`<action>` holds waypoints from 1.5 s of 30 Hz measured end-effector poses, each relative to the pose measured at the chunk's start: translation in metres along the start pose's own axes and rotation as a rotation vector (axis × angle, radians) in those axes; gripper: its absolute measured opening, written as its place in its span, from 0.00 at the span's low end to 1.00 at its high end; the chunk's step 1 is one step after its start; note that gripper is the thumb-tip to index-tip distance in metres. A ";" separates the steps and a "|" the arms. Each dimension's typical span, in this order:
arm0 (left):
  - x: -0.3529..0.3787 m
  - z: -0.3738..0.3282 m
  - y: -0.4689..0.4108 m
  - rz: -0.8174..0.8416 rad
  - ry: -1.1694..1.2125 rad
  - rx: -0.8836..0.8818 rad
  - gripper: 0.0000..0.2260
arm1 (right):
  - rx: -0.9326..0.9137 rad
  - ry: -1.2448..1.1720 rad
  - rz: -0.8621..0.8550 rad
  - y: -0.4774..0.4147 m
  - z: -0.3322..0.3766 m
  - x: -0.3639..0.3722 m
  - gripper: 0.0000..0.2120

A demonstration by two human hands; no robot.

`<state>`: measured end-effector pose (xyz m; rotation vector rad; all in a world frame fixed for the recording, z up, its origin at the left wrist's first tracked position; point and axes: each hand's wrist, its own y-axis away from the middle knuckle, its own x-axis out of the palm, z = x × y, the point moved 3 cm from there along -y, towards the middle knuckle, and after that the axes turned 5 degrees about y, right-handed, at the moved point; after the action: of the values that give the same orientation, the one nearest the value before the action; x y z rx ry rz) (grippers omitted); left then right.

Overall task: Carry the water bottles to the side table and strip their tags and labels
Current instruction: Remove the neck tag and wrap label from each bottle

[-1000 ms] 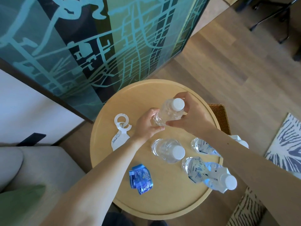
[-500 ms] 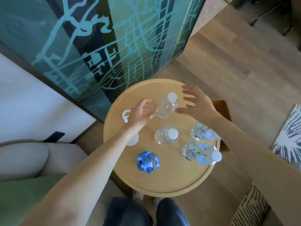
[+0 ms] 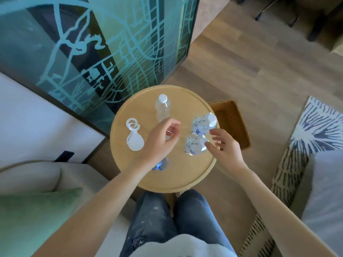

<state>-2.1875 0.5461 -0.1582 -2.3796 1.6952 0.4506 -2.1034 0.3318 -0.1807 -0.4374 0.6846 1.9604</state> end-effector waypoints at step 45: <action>-0.044 -0.124 -0.055 0.270 0.045 -0.087 0.26 | -0.735 0.377 -0.015 -0.002 0.262 -0.183 0.09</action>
<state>-2.1317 0.5636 -0.0282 -2.2406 2.0689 0.5236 -2.0214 0.3720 0.1260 -1.2739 0.1513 2.0919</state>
